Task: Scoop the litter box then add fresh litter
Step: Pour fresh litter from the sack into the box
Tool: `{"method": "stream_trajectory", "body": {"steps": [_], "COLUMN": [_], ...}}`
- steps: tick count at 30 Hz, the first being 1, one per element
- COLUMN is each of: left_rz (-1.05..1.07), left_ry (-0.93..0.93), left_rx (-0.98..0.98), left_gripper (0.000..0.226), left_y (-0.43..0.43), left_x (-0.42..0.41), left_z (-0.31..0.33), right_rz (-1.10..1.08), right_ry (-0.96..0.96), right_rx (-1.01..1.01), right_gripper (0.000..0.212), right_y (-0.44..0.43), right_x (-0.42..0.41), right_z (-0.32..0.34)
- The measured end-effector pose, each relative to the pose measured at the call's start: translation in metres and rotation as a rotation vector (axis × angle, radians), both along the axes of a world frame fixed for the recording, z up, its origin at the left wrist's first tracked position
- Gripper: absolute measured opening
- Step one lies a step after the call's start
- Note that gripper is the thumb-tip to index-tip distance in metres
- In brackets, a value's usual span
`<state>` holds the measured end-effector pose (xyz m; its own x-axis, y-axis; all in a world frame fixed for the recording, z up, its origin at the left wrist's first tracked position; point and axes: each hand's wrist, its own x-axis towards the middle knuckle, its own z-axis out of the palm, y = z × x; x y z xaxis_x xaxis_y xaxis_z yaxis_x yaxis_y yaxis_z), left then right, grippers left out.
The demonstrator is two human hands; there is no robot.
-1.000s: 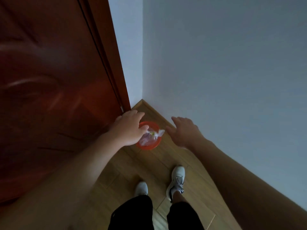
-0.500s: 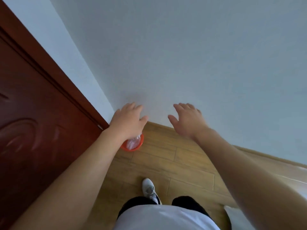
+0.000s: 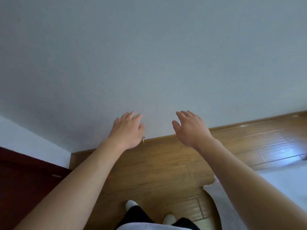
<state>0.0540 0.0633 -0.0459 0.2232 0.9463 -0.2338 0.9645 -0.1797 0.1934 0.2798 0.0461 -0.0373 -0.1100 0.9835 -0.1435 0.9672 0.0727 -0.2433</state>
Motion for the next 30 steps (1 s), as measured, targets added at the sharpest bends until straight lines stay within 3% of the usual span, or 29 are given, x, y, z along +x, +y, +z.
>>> {"method": "stream_trajectory", "body": {"steps": [20,27,30], "left_rz": [-0.74,-0.972,-1.026], "left_ry": [-0.018,0.001,0.003], "left_rx": [0.024,0.068,0.092], "left_gripper": [0.046,0.047,0.047], "left_y": [0.115,0.127,0.134], "left_x": [0.231,0.345,0.399], "left_z": [0.013,0.011,0.011], "right_rz": [-0.738,-0.871,-0.916], "right_ry": [-0.042,-0.085,-0.093], "right_rx": [0.07,0.071,0.118], "right_gripper": [0.037,0.039,0.031], "right_y": [-0.032,-0.047,-0.042], "right_x": [0.17,0.247,0.293], "right_z": [0.003,-0.01,-0.01]}}
